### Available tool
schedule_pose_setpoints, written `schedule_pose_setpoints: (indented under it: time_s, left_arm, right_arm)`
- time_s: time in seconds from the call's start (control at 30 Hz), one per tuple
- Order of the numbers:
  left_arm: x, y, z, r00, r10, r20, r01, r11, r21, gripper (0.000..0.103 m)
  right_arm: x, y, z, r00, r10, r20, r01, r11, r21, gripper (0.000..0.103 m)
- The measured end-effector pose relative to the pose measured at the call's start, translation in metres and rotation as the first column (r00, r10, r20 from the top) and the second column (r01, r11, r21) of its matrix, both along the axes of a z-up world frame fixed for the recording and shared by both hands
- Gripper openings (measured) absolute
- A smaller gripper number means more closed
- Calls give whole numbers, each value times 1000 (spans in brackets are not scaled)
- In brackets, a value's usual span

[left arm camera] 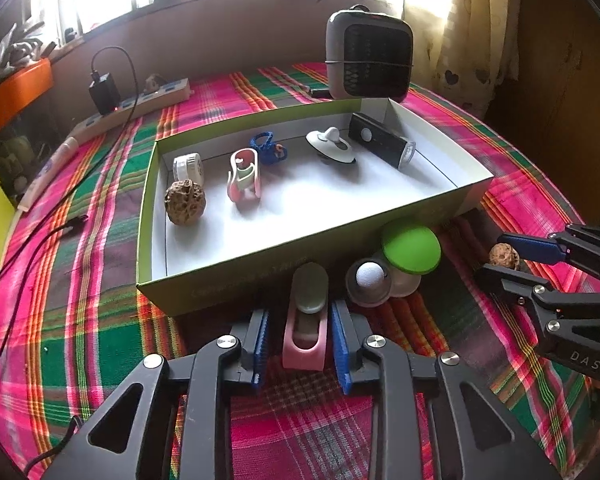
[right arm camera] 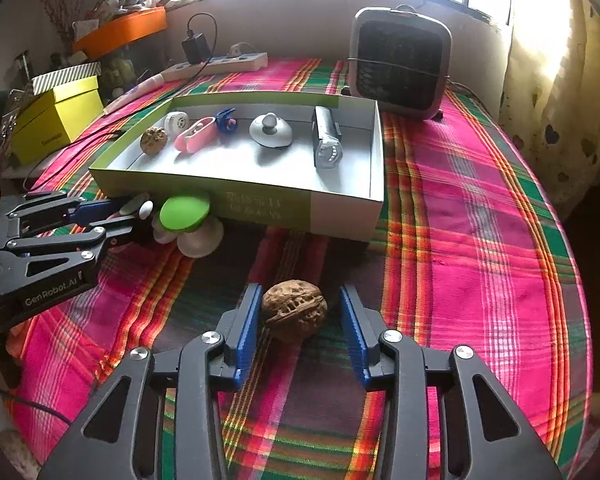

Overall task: Organize objects
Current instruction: 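Lower the right gripper onto the second walnut while the left gripper approaches the pink holder, then close the left gripper on the pink holder while the right gripper lifts the walnut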

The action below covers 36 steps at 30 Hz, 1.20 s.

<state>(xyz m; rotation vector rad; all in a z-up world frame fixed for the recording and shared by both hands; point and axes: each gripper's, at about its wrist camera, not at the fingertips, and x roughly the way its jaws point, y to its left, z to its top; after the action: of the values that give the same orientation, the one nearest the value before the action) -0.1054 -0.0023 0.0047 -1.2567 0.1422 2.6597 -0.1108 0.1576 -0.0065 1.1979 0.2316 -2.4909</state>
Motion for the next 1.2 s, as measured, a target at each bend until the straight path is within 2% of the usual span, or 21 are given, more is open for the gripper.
schedule_pose_setpoints:
  time_s: [0.23, 0.37, 0.9, 1.2]
  left_arm:
    - [0, 0, 0, 1000, 1, 0, -1, 1000, 1, 18]
    - [0, 0, 0, 1000, 4, -1, -4, 1000, 0, 16]
    - [2, -4, 1, 1000, 26, 1, -26, 1000, 14, 16]
    - [8, -8, 13, 999, 41, -28, -40, 998, 38, 16]
  right_arm:
    - [1, 0, 0, 1000, 4, -1, -4, 1000, -3, 33]
    - [2, 0, 0, 1000, 4, -1, -4, 1000, -3, 33]
    - [4, -2, 1, 1000, 2, 3, -2, 1000, -20, 32]
    - [6, -3, 10, 1000, 8, -12, -8, 999, -44, 32]
